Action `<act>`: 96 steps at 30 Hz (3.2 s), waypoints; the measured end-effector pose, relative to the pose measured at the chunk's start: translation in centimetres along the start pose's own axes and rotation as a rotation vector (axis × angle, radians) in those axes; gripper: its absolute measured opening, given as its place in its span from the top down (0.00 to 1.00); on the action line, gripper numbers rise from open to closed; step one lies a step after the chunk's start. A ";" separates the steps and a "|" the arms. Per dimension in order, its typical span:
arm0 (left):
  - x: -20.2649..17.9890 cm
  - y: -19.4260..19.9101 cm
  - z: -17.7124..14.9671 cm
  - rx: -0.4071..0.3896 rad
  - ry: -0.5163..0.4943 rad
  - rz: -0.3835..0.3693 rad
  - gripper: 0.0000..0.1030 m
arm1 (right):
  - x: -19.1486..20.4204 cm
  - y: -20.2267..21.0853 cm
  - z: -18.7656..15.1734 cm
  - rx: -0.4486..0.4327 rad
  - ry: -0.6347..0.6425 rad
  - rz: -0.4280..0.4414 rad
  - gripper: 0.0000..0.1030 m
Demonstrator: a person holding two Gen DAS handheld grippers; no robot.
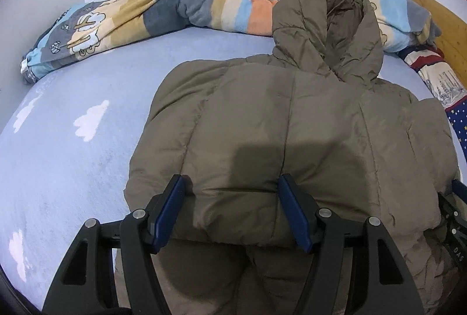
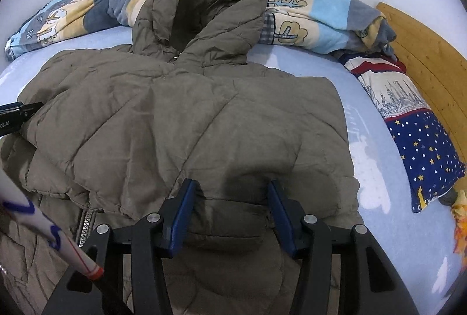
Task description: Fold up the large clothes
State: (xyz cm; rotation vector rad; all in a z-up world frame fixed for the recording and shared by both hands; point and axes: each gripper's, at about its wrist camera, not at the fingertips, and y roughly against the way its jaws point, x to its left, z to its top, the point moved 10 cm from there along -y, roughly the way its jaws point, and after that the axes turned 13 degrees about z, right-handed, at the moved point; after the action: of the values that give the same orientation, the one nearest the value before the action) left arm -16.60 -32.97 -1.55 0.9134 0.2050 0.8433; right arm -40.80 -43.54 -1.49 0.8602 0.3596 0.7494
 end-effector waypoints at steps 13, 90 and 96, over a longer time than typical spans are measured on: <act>0.0 -0.1 0.0 -0.002 0.007 -0.005 0.36 | 0.5 0.1 0.0 0.002 0.016 -0.020 0.46; 0.1 -0.3 0.0 -0.007 0.015 -0.012 0.36 | 15.2 8.0 -1.0 -0.098 0.240 0.325 0.45; 0.6 0.2 0.4 -0.002 0.038 -0.012 0.36 | 15.1 7.8 -1.0 -0.093 0.243 0.315 0.45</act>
State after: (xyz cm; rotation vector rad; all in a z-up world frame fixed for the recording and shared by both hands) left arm -16.09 -32.73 -1.04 0.8943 0.2424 0.8497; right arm -34.40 -28.81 4.14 0.7474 0.4065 1.1599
